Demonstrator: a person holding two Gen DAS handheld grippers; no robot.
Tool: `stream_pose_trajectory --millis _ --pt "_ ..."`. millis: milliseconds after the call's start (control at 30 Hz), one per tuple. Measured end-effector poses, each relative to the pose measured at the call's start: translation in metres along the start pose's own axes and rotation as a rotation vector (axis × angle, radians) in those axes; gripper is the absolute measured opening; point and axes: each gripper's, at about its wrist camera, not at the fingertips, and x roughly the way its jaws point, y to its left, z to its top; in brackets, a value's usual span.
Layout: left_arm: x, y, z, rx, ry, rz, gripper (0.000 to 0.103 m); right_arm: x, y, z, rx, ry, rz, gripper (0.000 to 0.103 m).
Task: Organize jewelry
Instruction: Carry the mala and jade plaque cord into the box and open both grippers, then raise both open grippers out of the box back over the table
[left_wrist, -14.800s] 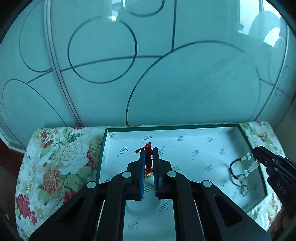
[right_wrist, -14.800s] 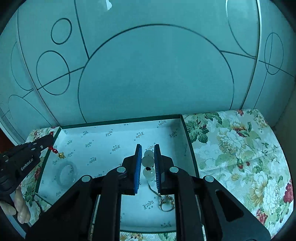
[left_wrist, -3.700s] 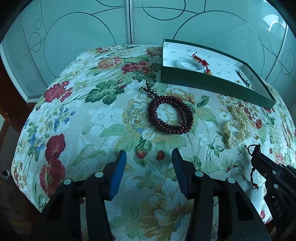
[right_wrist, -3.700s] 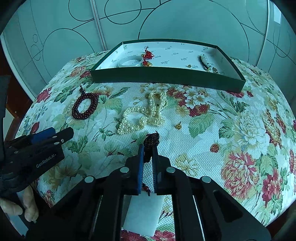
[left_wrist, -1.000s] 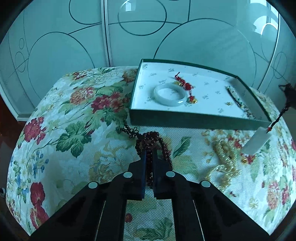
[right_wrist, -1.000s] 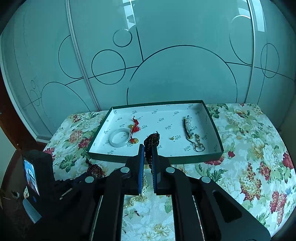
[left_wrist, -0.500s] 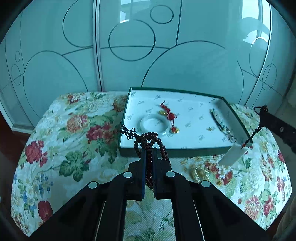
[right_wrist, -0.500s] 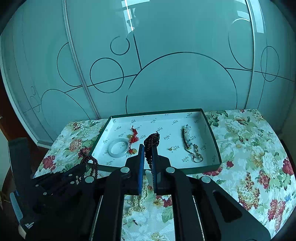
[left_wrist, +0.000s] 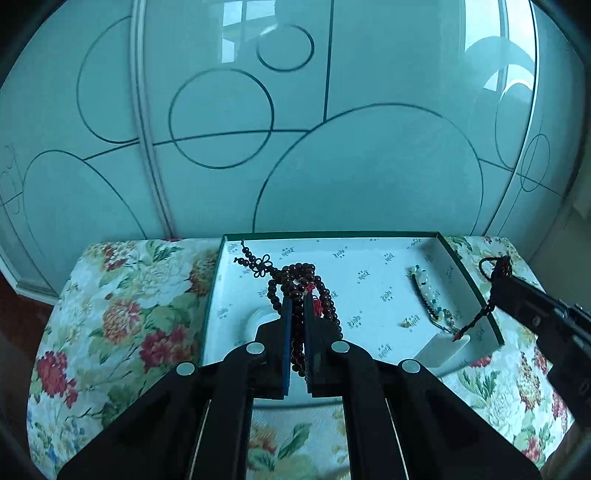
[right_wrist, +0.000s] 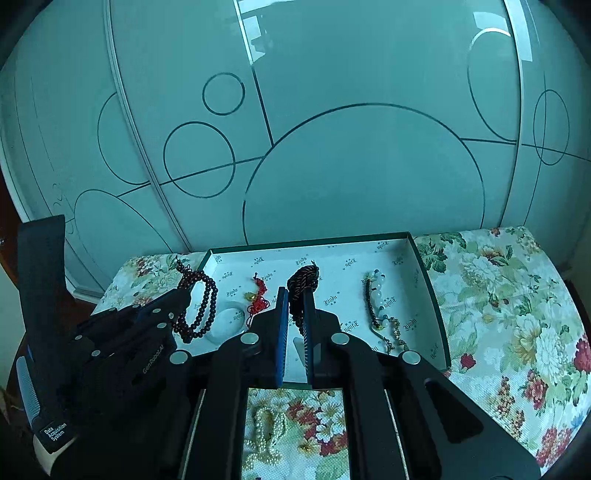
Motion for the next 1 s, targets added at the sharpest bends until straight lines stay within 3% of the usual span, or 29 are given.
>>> stream_pose_trajectory --millis 467,500,533,600,667,1000 --pt "0.102 -0.013 0.006 0.038 0.133 0.072 0.006 0.109 -0.015 -0.001 0.006 0.166 -0.054 0.008" --pt "0.106 -0.012 0.005 0.035 0.142 0.074 0.008 0.114 -0.017 -0.002 0.012 0.182 -0.049 0.01" --pt "0.109 -0.011 0.003 0.03 0.159 0.076 0.018 0.117 -0.02 -0.003 0.021 0.193 -0.046 0.011" --pt "0.108 -0.009 0.001 0.021 0.156 0.067 0.047 0.114 -0.023 -0.005 0.041 0.189 -0.032 0.021" --pt "0.1 -0.009 0.001 0.024 0.132 0.057 0.058 0.103 -0.026 -0.003 0.047 0.161 -0.03 0.024" --pt "0.042 0.0 -0.013 -0.016 0.112 0.02 0.061 0.027 -0.041 -0.014 0.063 0.084 -0.038 0.024"
